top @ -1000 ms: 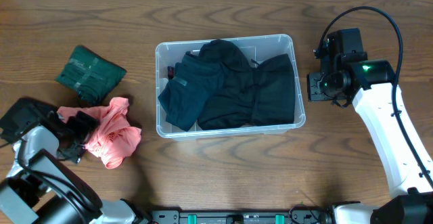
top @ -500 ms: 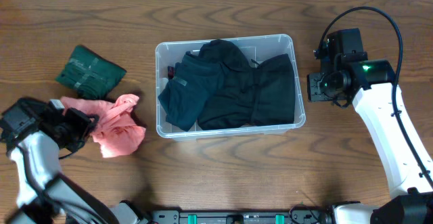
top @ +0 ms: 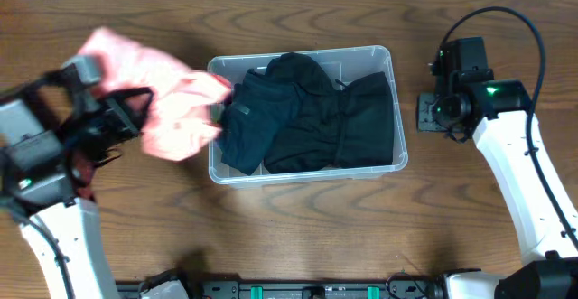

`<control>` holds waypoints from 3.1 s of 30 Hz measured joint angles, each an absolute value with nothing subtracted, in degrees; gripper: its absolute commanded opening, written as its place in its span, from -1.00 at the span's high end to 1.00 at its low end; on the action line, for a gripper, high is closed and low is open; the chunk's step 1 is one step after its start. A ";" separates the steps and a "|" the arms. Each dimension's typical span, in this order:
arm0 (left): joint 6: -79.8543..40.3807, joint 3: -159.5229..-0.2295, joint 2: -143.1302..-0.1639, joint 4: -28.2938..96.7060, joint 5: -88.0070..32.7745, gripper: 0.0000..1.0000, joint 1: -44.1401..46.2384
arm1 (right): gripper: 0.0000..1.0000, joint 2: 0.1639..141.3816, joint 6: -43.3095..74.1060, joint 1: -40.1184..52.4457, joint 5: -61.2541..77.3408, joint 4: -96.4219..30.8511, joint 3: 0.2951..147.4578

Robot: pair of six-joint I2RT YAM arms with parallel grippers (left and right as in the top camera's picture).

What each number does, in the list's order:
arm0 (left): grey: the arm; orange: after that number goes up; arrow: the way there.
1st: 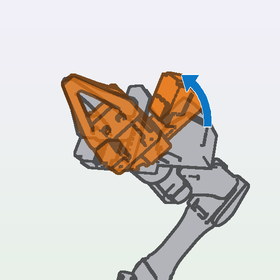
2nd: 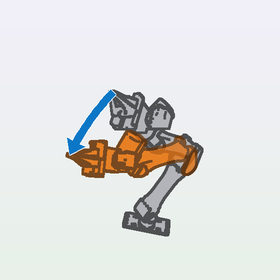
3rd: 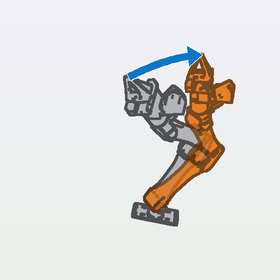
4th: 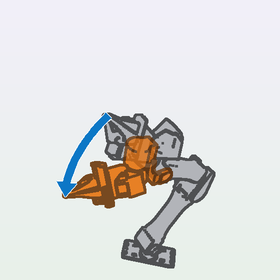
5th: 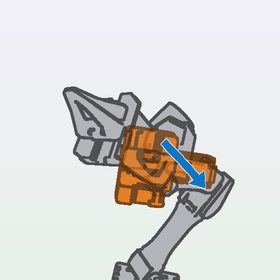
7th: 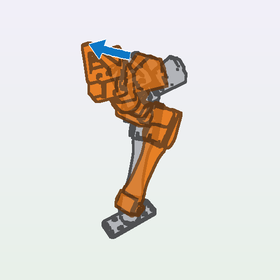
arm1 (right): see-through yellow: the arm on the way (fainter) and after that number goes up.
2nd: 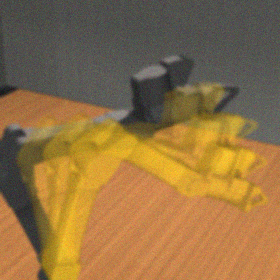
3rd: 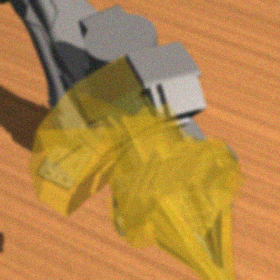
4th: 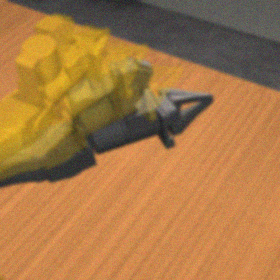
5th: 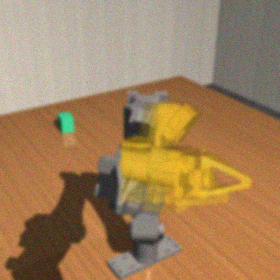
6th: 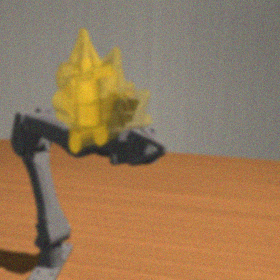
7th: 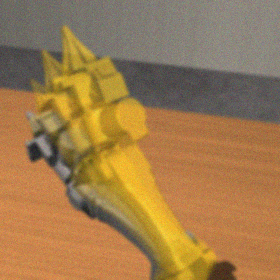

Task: Pack container
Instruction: 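Carry the pink shirt into the bin with the left gripper and release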

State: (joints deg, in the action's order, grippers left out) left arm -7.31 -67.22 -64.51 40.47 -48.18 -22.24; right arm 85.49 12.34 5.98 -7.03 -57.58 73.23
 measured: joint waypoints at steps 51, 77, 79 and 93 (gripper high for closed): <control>-16.01 -73.06 -92.29 15.11 -47.86 -0.96 23.00 | 0.01 77.60 19.92 -6.59 -9.67 -60.20 73.45; 1.78 -75.26 -111.09 7.27 -32.75 -0.96 33.08 | 0.00 77.60 19.07 -6.59 -8.08 -60.14 73.45; 1.76 -75.26 -110.74 7.62 -32.62 -0.96 32.77 | 0.00 77.60 18.98 -6.59 -7.88 -60.12 73.45; 1.69 -74.61 -83.24 27.42 -23.57 -0.96 31.09 | -0.01 77.60 18.57 -6.59 -7.44 -59.88 73.45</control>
